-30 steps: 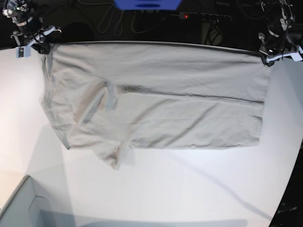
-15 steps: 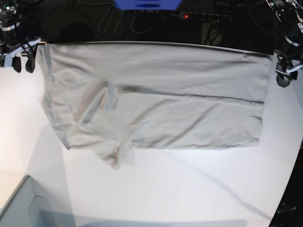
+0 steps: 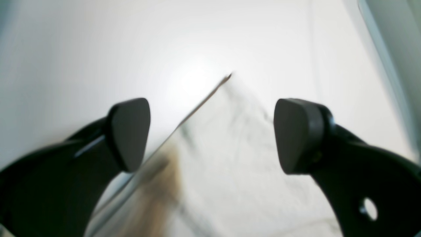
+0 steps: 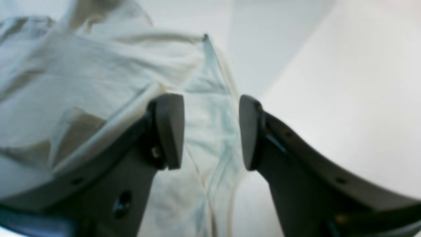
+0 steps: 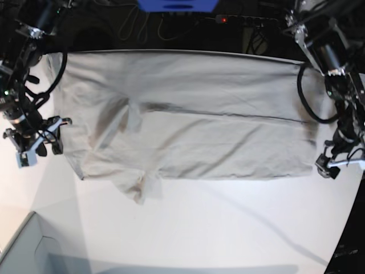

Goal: Layout the t-shirt on the table in an organized manner, then fold the t-shirt properly
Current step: 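Release the edge and move both grippers to the shirt's hem side, then grasp the hem edge with both grippers, then lift the hem with both grippers and fold it toward the collar, then lay the folded hem down near the collar edge with both grippers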

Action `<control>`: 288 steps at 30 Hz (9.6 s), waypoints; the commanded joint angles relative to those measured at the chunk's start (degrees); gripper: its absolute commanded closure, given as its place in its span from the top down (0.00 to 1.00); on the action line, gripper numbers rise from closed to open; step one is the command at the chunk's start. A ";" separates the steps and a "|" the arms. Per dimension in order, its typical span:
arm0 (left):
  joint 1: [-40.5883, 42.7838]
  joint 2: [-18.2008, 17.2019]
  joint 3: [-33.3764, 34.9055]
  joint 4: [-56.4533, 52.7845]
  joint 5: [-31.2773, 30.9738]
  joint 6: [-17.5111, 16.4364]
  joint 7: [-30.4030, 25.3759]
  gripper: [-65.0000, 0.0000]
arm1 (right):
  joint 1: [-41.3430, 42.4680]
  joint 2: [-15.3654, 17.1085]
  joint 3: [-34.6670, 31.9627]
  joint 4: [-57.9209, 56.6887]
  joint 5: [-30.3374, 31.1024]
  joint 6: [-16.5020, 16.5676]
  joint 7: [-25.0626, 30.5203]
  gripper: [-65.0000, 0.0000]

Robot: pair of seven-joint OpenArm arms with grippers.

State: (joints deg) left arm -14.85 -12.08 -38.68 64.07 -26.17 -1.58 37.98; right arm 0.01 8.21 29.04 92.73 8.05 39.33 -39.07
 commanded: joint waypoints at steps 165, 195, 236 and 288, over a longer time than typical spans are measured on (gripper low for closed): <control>18.59 -11.88 25.36 -0.38 -21.78 -4.70 -36.61 0.00 | -19.66 3.44 -11.41 -19.89 0.43 -12.12 47.20 0.00; 20.96 -11.79 25.71 -0.21 -21.78 -4.70 -36.61 0.00 | 10.41 3.70 -12.99 -16.11 0.34 0.67 -2.73 0.47; 19.03 -11.62 25.80 2.08 -21.78 -4.70 -36.61 0.00 | 15.07 1.59 -10.09 -10.66 0.43 0.67 -2.65 0.00; 26.59 -9.15 27.38 13.16 -21.69 -4.96 -33.10 0.00 | -19.31 -4.47 -10.18 1.12 0.78 0.67 28.56 0.00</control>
State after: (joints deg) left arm 12.40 -20.29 -10.92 76.27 -47.66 -5.93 6.13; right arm -19.44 3.46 18.70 92.68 7.86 39.18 -12.19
